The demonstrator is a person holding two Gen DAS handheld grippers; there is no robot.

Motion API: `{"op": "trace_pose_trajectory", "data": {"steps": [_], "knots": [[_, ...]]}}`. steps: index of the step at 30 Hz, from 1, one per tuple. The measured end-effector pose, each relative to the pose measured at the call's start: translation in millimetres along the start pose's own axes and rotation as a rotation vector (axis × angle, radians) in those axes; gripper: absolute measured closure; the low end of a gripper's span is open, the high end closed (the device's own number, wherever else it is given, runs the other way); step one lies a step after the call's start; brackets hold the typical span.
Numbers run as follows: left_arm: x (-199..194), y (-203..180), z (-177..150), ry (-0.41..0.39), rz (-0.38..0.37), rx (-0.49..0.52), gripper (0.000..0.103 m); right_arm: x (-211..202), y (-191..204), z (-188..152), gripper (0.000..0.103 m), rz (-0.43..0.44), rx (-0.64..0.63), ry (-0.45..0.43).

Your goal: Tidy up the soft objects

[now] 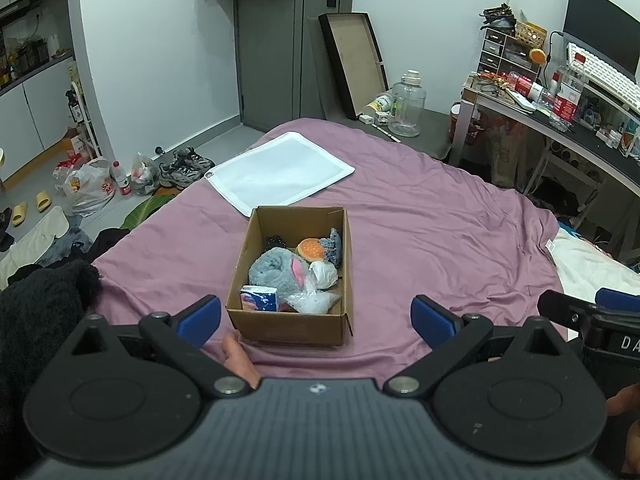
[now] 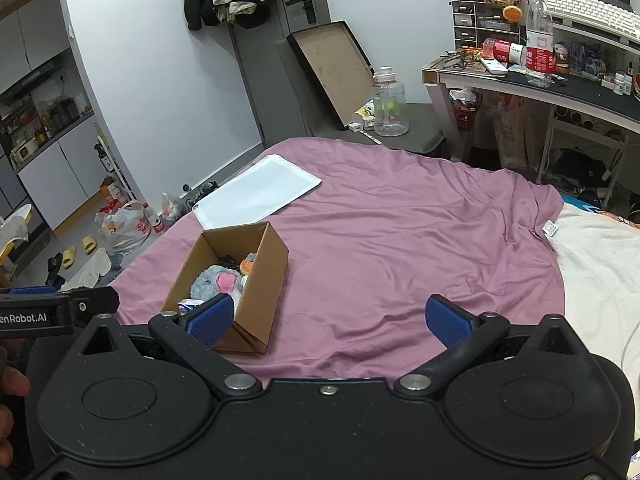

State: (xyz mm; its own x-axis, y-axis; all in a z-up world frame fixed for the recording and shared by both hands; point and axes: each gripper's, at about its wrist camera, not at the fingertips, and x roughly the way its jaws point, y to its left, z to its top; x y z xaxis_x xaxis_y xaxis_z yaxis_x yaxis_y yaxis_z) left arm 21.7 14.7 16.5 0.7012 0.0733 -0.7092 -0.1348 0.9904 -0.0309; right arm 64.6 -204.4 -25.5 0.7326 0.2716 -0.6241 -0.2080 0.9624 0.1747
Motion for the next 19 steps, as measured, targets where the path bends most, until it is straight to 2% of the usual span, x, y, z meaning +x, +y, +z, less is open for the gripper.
{"op": "trace_pose_trajectory", "data": {"steps": [19], "knots": [[-0.1, -5.6, -4.3, -0.01, -0.014, 0.032, 0.003, 6.6, -0.4, -2.6, 0.0, -0.005, -0.011, 0.02]]}}
